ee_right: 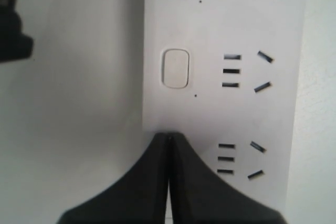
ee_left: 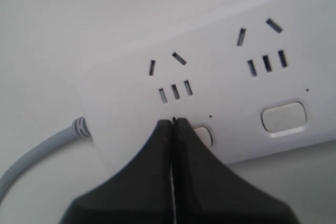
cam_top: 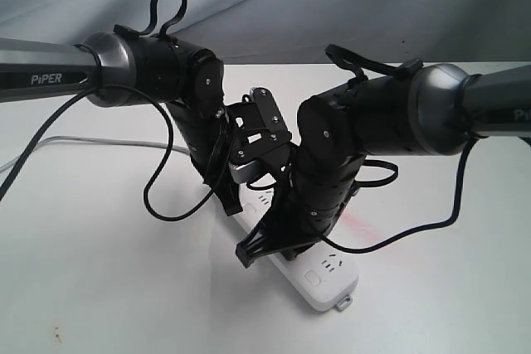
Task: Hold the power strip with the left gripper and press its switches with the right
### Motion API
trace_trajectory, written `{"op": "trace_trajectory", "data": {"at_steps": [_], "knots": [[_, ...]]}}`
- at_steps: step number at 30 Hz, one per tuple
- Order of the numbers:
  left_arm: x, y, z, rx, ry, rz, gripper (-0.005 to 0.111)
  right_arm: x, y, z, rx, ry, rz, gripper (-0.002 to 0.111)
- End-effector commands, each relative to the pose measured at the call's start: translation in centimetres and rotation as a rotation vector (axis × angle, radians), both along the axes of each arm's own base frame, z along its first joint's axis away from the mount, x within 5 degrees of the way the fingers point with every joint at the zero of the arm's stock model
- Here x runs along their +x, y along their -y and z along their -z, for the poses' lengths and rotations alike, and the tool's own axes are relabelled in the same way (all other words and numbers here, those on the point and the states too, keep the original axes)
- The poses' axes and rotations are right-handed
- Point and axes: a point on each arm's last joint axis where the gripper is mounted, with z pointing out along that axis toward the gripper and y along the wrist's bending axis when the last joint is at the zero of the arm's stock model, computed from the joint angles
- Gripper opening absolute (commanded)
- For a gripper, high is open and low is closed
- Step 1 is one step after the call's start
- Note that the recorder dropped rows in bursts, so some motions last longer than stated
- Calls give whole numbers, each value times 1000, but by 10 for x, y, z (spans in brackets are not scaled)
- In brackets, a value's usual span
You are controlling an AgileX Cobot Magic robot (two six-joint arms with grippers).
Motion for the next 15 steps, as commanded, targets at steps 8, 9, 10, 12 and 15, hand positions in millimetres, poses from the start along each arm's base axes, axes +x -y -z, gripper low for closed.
{"op": "trace_trajectory", "data": {"at_steps": [8,9,10,12,15], "knots": [[-8,-6,21,90,-77,68,0,-4,7,56,-85,-72,28,0],[-8,-6,21,90,-77,68,0,-5,7,56,-83,-74,31,0],[-8,-6,21,90,-77,68,0,-5,7,55,-81,-77,34,0],[-8,-6,21,90,-77,68,0,-5,6,55,-72,-80,44,0],[-8,-6,21,90,-77,68,0,-6,7,55,-85,-89,35,0]]}}
